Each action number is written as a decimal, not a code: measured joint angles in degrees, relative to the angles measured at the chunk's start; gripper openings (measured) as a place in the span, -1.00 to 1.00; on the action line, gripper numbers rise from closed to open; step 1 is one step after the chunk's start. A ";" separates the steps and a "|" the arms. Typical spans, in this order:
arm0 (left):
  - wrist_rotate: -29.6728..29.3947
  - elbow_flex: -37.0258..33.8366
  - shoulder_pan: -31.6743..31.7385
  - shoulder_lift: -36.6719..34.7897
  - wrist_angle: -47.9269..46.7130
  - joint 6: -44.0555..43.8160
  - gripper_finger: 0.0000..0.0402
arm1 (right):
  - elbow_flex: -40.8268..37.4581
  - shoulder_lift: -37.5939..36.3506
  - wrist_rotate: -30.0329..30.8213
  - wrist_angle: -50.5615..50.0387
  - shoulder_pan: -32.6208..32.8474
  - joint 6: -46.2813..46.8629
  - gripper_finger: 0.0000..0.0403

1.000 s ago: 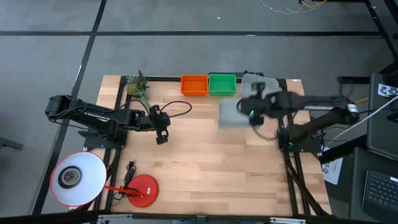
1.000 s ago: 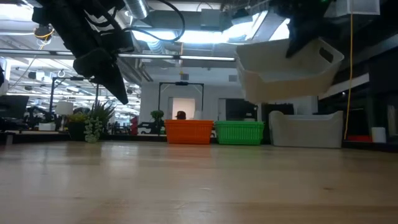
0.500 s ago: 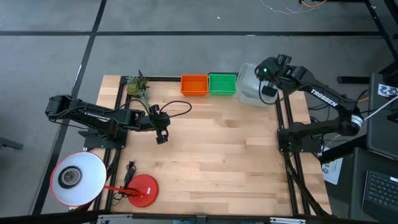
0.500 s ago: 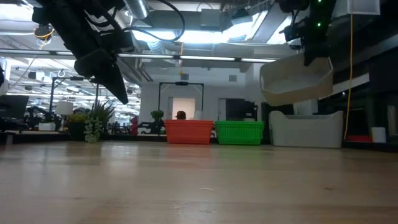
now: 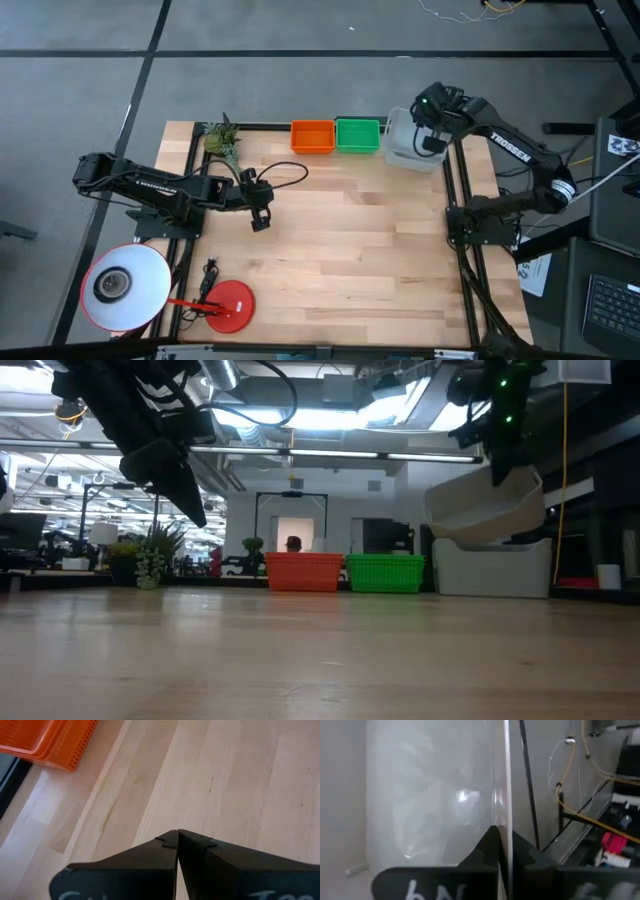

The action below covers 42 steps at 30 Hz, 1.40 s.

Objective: Stack baskets by color
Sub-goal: Stack the bottom gray bin on the top gray bins

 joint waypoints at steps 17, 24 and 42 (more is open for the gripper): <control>0.01 0.00 0.00 0.00 0.00 -0.18 -0.99 | -0.02 7.04 -10.24 3.91 -6.17 -1.29 -0.68; 0.02 0.00 0.00 0.00 0.00 -0.30 -0.99 | -0.02 5.41 -10.69 4.09 -7.04 -0.90 -0.63; 0.04 0.00 0.00 0.00 0.02 -0.28 -0.99 | -0.02 3.70 -16.81 4.44 -6.60 -4.05 -0.62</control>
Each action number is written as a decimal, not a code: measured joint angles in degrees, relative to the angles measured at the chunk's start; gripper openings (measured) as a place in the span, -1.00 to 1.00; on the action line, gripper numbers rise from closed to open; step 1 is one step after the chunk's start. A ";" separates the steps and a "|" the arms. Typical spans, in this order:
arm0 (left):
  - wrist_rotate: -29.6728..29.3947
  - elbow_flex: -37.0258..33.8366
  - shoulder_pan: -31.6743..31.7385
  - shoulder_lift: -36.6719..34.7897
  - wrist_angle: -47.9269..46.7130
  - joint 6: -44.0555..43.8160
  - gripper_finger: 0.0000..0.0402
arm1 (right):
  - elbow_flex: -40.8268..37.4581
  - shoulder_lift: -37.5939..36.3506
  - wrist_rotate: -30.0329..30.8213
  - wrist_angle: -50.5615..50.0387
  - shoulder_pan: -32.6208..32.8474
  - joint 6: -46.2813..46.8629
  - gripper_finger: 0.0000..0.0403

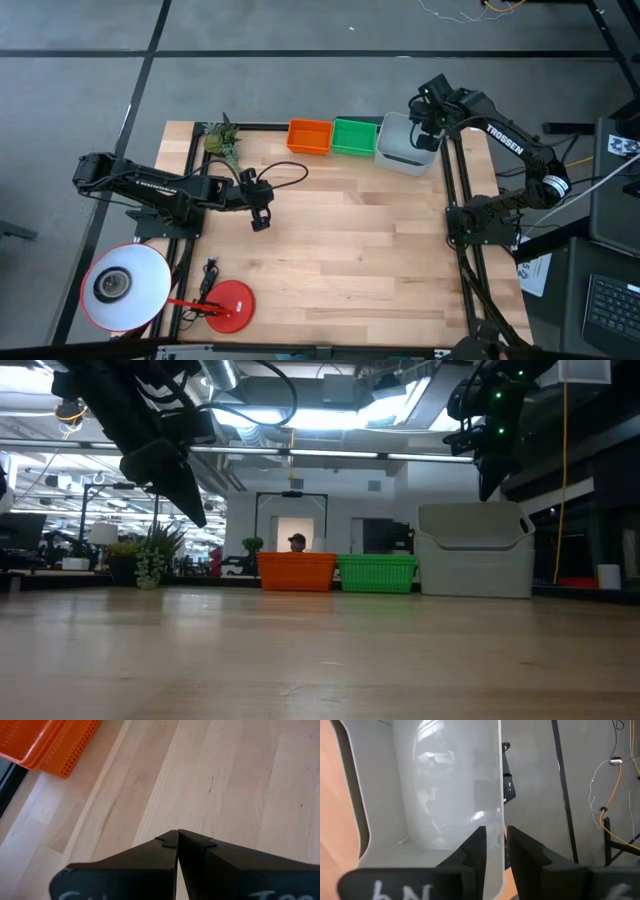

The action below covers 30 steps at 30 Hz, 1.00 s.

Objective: Stack baskets by color
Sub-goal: Stack the bottom gray bin on the top gray bins

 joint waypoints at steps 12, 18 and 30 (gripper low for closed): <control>0.01 0.00 0.00 0.00 -0.02 0.02 -0.99 | -3.68 0.22 -1.77 5.96 -1.16 0.15 -0.62; 0.01 0.00 0.00 0.00 0.00 0.02 -0.99 | -6.25 0.22 -1.60 9.07 -1.31 -0.04 -0.72; 0.02 0.00 0.00 0.00 -0.02 0.02 -0.99 | -6.14 0.22 -1.82 9.04 -1.31 -1.75 -0.99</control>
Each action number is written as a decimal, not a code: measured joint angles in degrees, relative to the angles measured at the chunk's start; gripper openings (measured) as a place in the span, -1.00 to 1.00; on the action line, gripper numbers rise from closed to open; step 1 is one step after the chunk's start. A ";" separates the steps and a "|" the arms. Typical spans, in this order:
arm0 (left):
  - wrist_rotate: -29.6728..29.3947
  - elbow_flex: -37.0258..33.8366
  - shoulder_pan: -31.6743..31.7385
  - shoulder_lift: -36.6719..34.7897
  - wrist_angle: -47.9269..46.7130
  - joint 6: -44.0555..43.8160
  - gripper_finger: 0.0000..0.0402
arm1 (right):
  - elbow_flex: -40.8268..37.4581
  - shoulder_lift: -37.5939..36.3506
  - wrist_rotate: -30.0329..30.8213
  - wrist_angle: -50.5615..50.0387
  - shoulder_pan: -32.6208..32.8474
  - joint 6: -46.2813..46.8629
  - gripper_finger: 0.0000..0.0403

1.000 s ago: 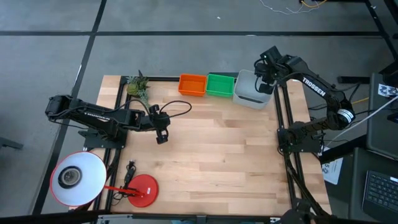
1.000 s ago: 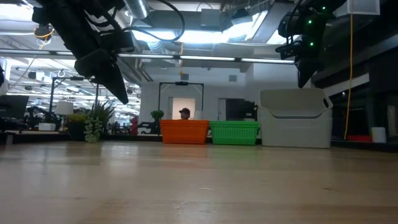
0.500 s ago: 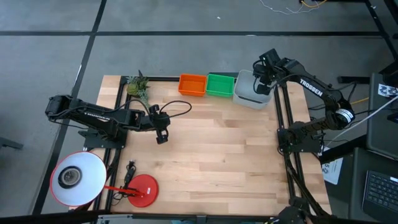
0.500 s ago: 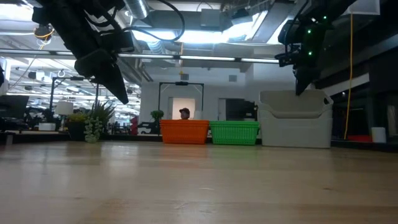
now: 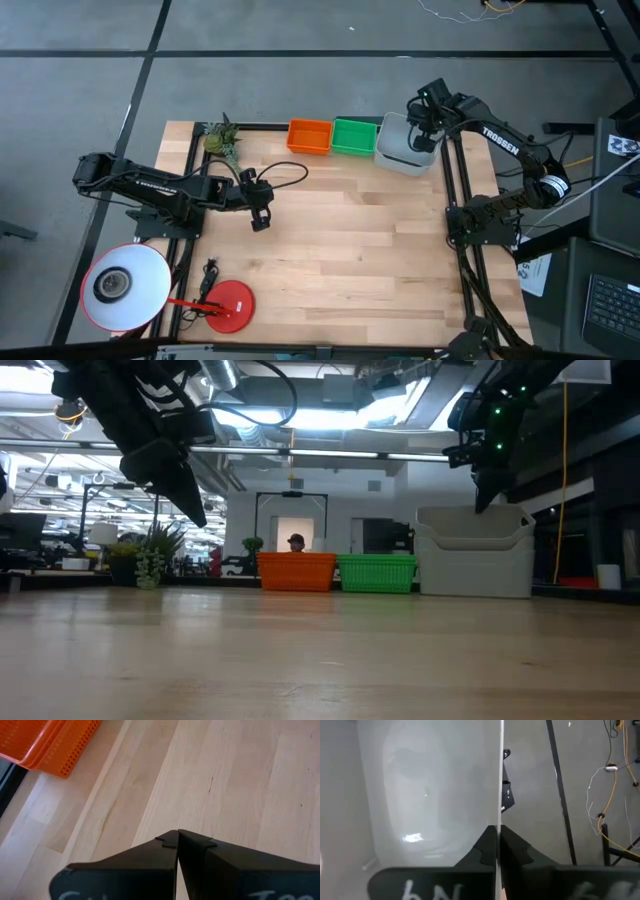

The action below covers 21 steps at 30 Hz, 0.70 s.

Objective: Stack baskets by color
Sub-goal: Stack the bottom gray bin on the top gray bins

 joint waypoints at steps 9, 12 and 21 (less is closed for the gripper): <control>0.00 0.00 -0.01 0.00 0.00 0.00 -0.99 | 4.40 0.07 -7.58 -5.79 -0.98 0.32 -0.99; 0.00 0.00 0.00 0.00 0.02 0.00 -0.99 | 5.55 0.07 -7.22 -7.25 -1.64 1.48 -0.99; 0.00 0.00 -0.02 0.00 0.01 0.00 -0.99 | 5.24 0.07 -12.22 -11.05 -3.76 1.69 -1.00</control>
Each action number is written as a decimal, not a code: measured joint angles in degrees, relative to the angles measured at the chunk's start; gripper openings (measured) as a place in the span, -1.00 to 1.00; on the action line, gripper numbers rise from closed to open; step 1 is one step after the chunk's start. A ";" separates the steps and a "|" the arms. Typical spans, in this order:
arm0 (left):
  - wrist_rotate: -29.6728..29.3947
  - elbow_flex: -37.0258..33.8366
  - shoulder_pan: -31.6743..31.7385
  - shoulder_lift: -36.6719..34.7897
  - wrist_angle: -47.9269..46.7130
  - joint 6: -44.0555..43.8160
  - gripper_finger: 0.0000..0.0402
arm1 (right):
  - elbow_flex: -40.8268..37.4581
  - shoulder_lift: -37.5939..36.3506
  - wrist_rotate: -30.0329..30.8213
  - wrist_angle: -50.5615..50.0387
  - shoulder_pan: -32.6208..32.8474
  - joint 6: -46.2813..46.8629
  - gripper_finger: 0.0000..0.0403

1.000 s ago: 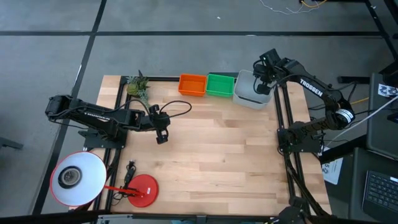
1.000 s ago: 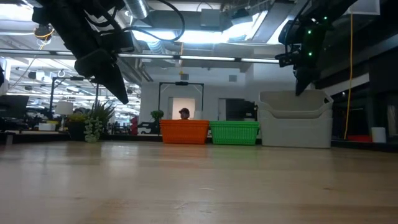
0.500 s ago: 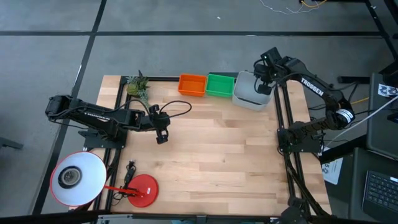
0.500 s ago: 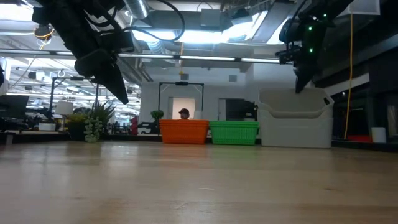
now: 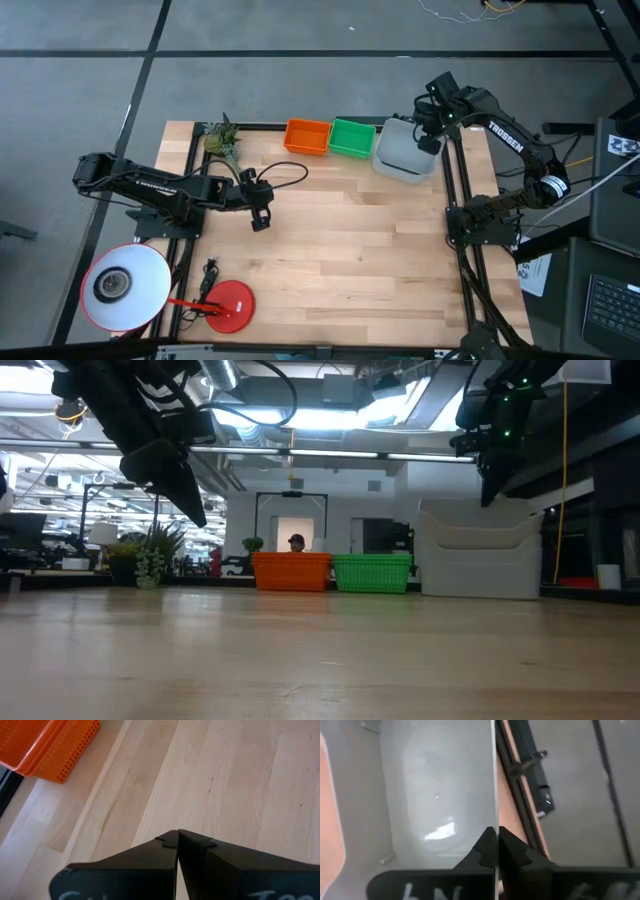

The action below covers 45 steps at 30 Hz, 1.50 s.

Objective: Stack baskets by color
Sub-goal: Stack the bottom gray bin on the top gray bins

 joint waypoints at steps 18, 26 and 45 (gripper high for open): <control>0.00 0.00 0.02 0.00 0.00 0.00 -0.99 | 0.00 0.00 -6.15 -2.69 -0.32 2.98 -1.00; 0.00 0.00 0.01 0.00 -0.01 0.00 -0.99 | -0.02 0.18 -6.38 -3.48 -0.30 4.39 -1.00; 0.04 0.00 0.02 0.00 0.01 -0.15 -0.99 | -0.09 5.46 -6.41 -7.54 -0.28 6.20 -0.66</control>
